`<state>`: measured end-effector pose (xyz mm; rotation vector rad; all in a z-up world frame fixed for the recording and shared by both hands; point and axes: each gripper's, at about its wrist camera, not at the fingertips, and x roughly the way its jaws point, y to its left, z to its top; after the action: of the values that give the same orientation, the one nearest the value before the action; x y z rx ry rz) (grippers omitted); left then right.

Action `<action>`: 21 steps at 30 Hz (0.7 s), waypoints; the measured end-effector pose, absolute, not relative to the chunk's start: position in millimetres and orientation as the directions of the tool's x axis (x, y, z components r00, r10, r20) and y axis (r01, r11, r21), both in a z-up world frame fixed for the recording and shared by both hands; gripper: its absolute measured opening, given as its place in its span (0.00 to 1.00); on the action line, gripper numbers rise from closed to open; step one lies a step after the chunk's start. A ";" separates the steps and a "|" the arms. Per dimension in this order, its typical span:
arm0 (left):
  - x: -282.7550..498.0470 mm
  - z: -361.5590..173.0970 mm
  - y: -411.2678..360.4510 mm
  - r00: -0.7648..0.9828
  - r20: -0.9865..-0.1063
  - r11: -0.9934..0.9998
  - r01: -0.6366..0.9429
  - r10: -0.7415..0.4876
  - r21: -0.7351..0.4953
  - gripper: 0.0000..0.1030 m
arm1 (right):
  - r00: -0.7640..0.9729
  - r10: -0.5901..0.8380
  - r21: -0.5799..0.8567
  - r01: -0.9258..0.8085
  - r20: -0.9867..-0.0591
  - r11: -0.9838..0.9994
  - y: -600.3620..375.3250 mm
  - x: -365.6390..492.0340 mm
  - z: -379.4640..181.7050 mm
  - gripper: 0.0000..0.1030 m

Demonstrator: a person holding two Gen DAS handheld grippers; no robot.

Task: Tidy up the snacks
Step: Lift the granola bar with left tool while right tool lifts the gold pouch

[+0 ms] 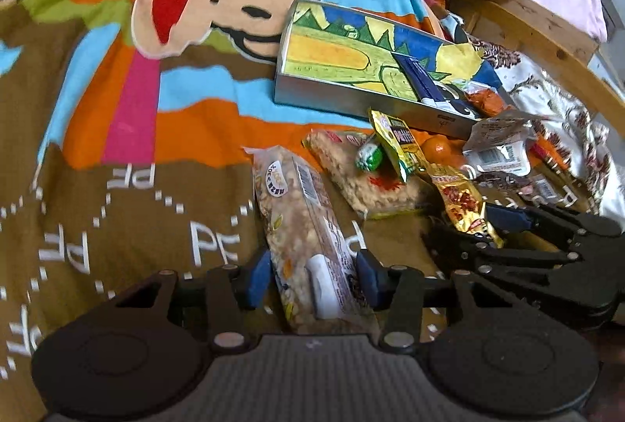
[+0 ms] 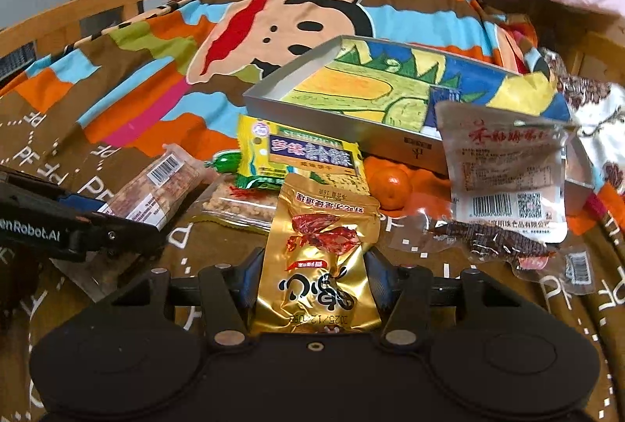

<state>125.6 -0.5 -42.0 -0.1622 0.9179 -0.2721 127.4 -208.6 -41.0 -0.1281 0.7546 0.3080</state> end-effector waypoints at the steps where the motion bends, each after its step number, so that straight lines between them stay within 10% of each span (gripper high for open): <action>1: 124.4 -41.7 1.1 0.575 -0.758 0.951 0.156 -0.306 -0.266 0.50 | 0.690 0.226 -0.013 -0.323 -0.688 0.946 -207.7 125.9 -40.2 0.54; 21: 128.8 -54.3 28.1 0.535 -0.736 0.875 0.016 -0.416 -0.484 0.49 | 0.697 0.225 -0.045 -0.347 -0.681 0.937 -204.6 117.4 -38.5 0.54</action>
<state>128.8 28.1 -54.3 -0.4528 0.9805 -0.2683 117.4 -204.6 -38.5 -0.1748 0.7337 0.3208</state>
